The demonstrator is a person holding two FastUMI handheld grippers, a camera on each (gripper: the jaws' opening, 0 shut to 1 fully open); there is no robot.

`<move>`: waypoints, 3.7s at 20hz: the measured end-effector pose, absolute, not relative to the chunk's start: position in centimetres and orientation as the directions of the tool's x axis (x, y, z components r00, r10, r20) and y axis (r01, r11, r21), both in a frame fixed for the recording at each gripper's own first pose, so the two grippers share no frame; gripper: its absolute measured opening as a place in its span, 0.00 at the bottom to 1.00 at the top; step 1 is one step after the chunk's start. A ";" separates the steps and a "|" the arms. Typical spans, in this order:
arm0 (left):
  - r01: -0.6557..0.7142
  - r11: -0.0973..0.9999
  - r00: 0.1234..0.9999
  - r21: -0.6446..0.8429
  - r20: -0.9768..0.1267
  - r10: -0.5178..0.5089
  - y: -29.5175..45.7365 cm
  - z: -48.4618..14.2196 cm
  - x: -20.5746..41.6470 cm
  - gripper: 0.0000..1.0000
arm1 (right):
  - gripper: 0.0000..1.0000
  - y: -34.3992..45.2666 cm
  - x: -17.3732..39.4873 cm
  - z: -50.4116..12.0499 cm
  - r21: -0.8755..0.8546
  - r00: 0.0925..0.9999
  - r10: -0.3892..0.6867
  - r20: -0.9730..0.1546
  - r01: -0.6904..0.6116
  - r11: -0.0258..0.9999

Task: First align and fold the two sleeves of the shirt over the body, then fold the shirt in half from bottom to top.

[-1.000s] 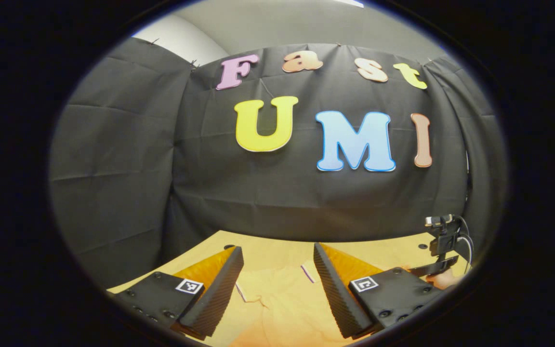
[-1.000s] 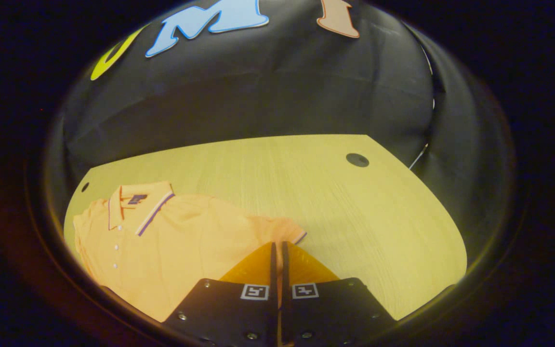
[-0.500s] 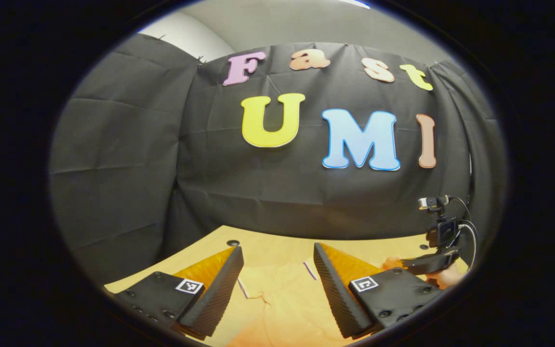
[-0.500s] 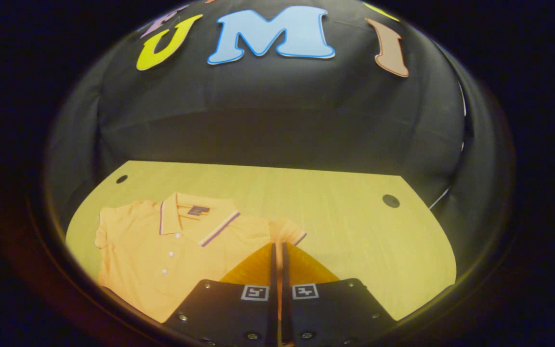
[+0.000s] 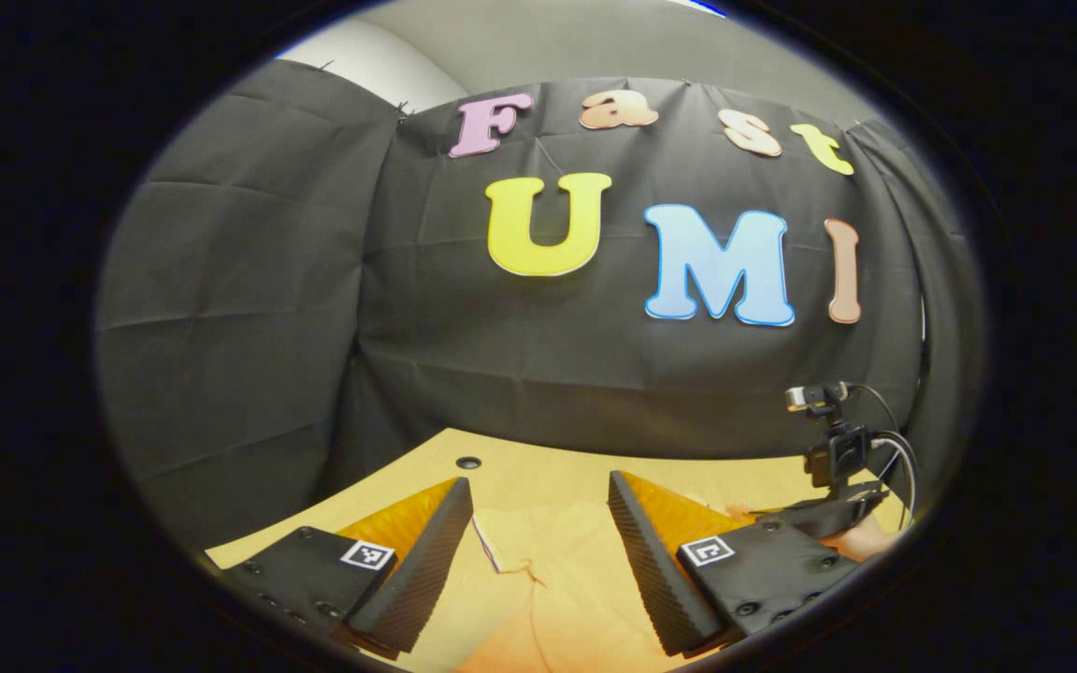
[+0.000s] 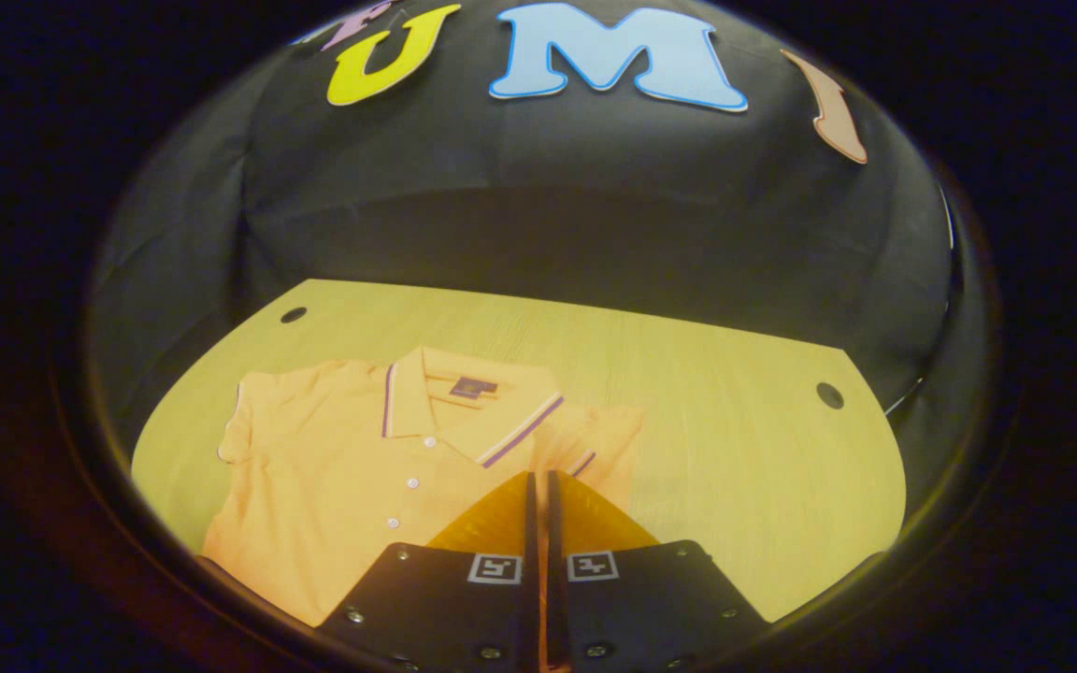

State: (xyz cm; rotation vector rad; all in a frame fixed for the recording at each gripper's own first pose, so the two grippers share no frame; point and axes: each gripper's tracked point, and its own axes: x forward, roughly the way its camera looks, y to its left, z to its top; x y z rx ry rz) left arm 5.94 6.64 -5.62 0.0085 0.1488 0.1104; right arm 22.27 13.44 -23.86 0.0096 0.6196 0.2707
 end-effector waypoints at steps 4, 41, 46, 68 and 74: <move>-0.123 0.992 0.980 0.008 -0.155 0.123 7.4 -5.9 5.6 0.94 | 0.03 14.6 21.4 -26.2 0.114 0.713 0.284 -0.641 -0.278 0.954; -0.015 0.998 0.931 -0.066 -0.366 -0.010 13.4 -19.6 15.9 0.94 | 0.90 12.7 7.7 -10.0 0.116 0.893 0.137 -0.429 -0.096 0.989; -0.035 0.997 0.894 -0.070 -0.448 0.000 15.4 -24.0 19.3 0.95 | 0.88 13.7 5.1 -8.8 0.104 0.910 0.088 -0.404 -0.050 0.993; -0.070 0.997 0.767 0.042 -0.636 0.081 17.5 -33.8 26.9 0.96 | 0.90 16.5 -2.1 -11.1 0.161 0.866 0.151 -0.477 -0.082 0.983; -0.050 0.996 0.769 0.070 -0.634 0.083 17.5 -34.0 27.5 0.46 | 0.90 16.5 -2.0 -11.8 0.183 0.858 0.158 -0.490 -0.076 0.980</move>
